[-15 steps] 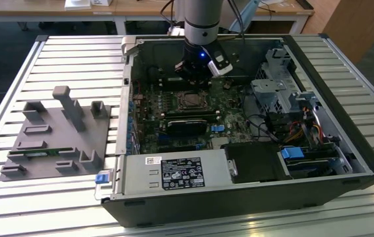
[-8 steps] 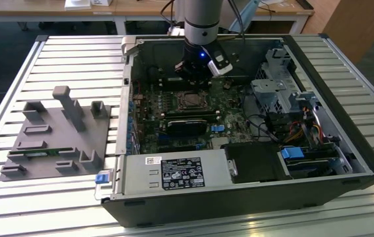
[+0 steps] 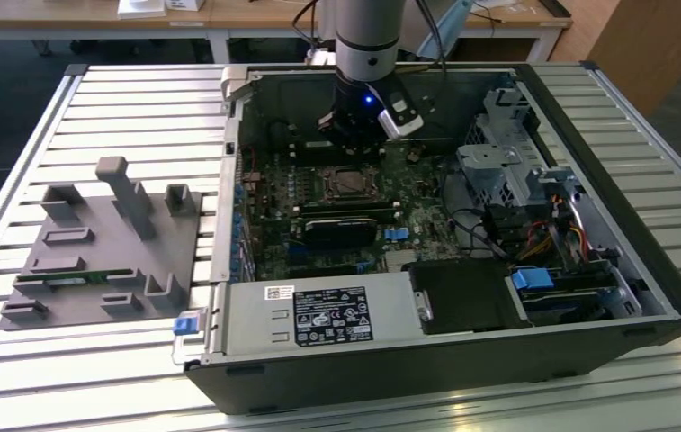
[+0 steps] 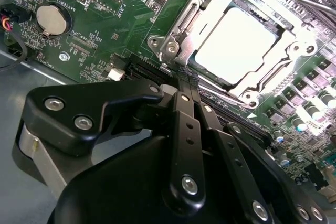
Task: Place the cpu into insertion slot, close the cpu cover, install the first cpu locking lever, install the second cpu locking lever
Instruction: 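Install the first cpu locking lever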
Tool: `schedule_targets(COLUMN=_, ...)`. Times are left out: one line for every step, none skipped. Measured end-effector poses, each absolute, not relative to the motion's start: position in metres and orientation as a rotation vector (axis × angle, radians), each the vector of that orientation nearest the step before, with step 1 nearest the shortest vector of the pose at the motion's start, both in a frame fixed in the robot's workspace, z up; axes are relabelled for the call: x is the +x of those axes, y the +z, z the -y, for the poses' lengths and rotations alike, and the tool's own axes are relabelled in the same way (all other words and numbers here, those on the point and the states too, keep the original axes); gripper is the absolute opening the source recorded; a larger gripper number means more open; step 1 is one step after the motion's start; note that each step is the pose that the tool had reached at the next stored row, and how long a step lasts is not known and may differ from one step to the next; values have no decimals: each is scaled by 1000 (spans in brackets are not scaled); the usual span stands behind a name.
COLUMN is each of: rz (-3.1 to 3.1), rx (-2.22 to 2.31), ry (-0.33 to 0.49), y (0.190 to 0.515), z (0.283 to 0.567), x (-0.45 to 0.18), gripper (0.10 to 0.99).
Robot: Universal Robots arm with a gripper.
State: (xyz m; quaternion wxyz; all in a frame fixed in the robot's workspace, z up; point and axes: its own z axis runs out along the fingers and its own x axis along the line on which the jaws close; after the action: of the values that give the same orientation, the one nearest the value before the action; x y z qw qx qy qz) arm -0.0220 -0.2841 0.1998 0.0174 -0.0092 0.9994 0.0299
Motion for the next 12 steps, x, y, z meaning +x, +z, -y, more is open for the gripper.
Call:
schedule_targets(rz=-3105, rx=-28, ry=93, y=200, z=284, x=-22, gripper=106)
schedule_targets(rz=-3105, rx=-29, ry=93, y=200, z=284, x=-22, gripper=106)
schedule_targets(rz=-3105, rx=-28, ry=93, y=200, z=284, x=-22, gripper=106)
schedule_targets(rz=-3105, rx=-29, ry=93, y=200, z=284, x=-22, gripper=106)
schedule_targets(rz=-3105, rx=-29, ry=93, y=200, z=284, x=-22, gripper=106)
schedule_targets(rz=-3105, rx=-28, ry=93, y=200, z=284, x=-22, gripper=106)
schedule_targets(rz=-3105, rx=-29, ry=92, y=200, z=284, x=-22, gripper=106)
schedule_targets(rz=-3105, rx=-29, ry=90, y=200, z=284, x=-22, gripper=106)
schedule_targets(rz=-3106, rx=-29, ry=88, y=200, z=284, x=-22, gripper=106)
schedule_targets(rz=-3106, rx=-29, ry=87, y=200, z=284, x=-22, gripper=106)
schedule_targets(rz=-3106, rx=-29, ry=85, y=200, z=284, x=-22, gripper=106)
schedule_targets(rz=-3106, rx=-29, ry=84, y=199, z=284, x=-22, gripper=106)
